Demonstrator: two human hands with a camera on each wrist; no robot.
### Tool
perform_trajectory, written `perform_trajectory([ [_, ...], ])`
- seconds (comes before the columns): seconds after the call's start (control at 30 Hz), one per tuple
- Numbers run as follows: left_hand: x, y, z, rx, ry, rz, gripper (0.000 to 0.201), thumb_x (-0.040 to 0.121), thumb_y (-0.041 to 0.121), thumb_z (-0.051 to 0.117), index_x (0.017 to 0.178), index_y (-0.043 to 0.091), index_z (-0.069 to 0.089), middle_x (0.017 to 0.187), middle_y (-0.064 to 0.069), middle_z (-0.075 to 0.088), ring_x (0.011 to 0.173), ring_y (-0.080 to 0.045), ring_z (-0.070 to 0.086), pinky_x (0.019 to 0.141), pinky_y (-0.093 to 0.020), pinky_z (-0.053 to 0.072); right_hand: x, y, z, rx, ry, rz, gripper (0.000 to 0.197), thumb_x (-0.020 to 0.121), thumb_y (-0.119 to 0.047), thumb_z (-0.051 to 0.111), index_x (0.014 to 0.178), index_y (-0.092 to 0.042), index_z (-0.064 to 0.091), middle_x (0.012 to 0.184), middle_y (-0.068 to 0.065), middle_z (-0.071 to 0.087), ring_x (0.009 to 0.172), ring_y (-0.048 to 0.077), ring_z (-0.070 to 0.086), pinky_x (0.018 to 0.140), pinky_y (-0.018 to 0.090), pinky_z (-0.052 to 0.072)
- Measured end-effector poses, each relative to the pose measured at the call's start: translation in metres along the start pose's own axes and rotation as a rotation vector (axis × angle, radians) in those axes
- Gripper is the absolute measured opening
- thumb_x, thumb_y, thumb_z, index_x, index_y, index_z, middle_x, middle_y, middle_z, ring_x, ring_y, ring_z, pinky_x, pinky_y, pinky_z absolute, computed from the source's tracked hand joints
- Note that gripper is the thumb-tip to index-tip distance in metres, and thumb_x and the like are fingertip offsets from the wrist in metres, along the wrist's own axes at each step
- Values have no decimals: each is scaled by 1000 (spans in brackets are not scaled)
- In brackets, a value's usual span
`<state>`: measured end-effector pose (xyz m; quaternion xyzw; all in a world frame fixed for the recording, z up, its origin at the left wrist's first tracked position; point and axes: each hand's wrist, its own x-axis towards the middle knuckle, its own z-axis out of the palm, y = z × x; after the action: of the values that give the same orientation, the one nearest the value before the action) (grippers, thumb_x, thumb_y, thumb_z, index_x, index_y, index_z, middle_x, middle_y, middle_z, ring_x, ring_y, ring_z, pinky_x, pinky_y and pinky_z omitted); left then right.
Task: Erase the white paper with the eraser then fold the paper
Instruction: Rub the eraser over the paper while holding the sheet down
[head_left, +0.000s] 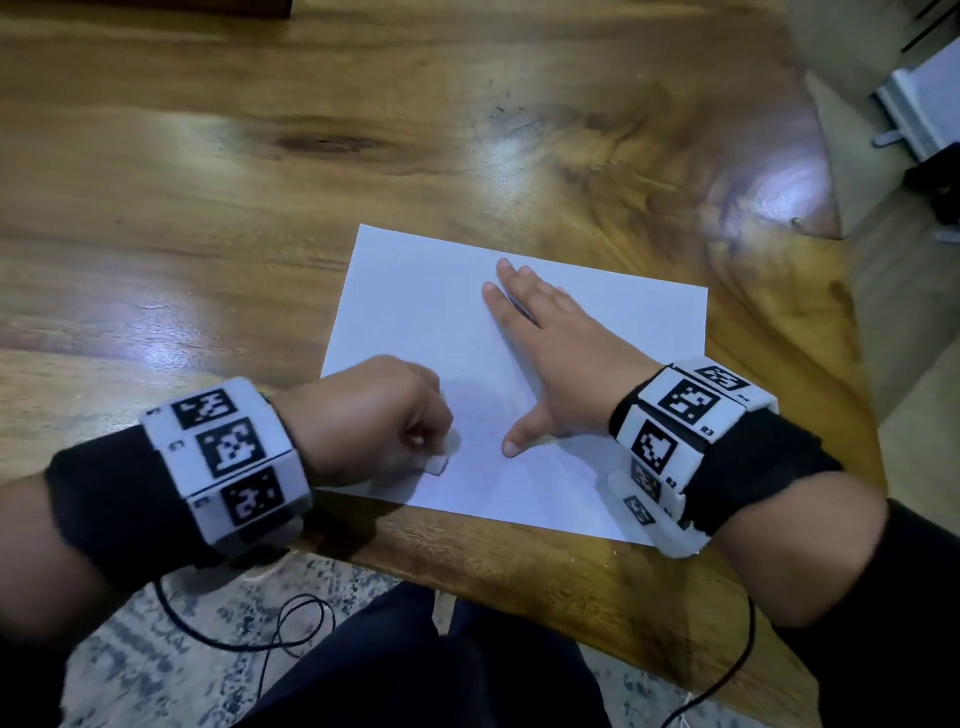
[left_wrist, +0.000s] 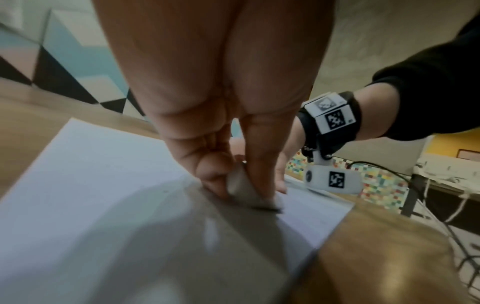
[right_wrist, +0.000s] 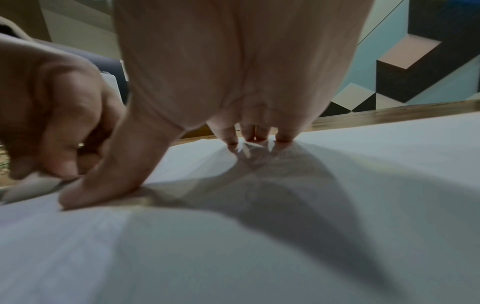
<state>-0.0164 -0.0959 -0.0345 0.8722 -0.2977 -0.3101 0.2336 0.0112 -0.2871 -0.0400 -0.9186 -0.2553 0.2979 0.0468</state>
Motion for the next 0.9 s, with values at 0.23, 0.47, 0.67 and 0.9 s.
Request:
perform_trajectory([
  [0.23, 24, -2, -2, 87, 370, -74, 12, 76, 19, 59, 68, 11, 63, 73, -6, 51, 69, -29, 54, 62, -28, 37, 1, 1, 0, -2, 8, -4, 138, 59, -60, 77, 148, -11, -16, 153, 7, -30, 142, 19, -23, 117, 31, -10],
  [0.47, 35, 6, -7, 61, 234, -52, 6, 77, 17, 63, 77, 12, 66, 77, -5, 52, 76, -26, 56, 64, -23, 30, 2, 1, 2, 16, 20, -5, 138, 58, -59, 78, 148, -12, -16, 153, 6, -30, 142, 18, -23, 115, 30, -11],
  [0.67, 19, 18, 12, 26, 78, 80, 15, 75, 19, 59, 61, 16, 61, 70, 2, 44, 63, -17, 45, 59, -20, 28, 2, 2, 2, 19, 25, -7, 137, 59, -59, 78, 148, -11, -16, 153, 7, -29, 142, 19, -23, 117, 31, -10],
  [0.9, 41, 14, -6, 174, 293, -57, 14, 77, 10, 51, 83, 6, 63, 80, -8, 47, 77, -33, 56, 66, -32, 39, 2, 2, 3, 18, 25, -9, 137, 59, -59, 77, 148, -13, -17, 153, 6, -30, 142, 18, -24, 117, 31, -10],
])
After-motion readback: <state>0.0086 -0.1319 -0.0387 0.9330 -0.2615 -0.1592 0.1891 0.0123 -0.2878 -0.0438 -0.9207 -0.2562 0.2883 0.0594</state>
